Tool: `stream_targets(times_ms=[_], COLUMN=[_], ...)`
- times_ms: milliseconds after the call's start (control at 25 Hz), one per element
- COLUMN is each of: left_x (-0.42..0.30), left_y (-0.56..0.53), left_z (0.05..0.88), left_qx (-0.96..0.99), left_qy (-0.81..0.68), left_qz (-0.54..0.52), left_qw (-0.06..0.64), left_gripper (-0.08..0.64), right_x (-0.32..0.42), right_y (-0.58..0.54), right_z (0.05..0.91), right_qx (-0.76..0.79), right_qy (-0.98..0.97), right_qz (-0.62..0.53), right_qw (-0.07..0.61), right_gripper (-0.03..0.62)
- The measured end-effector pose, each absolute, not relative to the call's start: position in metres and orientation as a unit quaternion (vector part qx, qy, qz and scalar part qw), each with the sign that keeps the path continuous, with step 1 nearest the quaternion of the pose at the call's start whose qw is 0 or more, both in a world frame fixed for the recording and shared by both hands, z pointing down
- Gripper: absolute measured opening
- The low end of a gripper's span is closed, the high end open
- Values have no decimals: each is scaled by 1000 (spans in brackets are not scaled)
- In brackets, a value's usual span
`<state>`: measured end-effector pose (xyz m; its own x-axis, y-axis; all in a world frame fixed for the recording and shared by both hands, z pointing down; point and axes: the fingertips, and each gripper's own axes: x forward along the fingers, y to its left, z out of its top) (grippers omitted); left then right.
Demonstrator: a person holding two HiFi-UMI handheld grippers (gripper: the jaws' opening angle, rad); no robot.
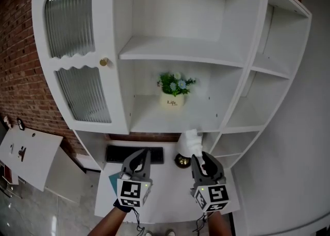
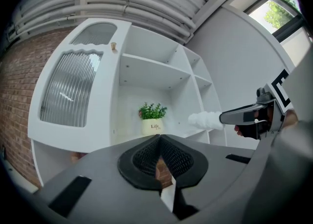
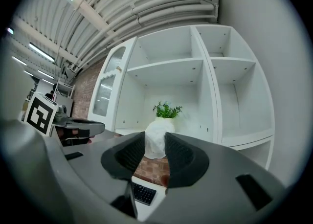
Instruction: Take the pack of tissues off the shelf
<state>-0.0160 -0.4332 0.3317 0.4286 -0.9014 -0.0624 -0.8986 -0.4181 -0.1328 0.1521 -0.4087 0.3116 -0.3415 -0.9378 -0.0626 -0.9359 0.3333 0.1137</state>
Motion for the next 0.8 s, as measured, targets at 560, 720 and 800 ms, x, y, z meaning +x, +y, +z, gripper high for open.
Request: stream_targets(times_ms=[560,720,800], left_x=[-25,-22,-22], left_y=[-424,-419,-416], left_z=[385,428,452], left_qx=[-838,-842,-841], left_qy=[543,536,537], left_qz=[-30,-49,-61], left_qw=[50,42,33], left_gripper=[18,18,18], right_x=[132,114,107], right_y=[-408,-404,-402], right_z=[368,410,435], right_qx=[550,534,529], right_qy=[-834,-844,-846], right_qz=[-31,-13,-3], right_qw=[34,50,66], right_gripper=[130,130,130])
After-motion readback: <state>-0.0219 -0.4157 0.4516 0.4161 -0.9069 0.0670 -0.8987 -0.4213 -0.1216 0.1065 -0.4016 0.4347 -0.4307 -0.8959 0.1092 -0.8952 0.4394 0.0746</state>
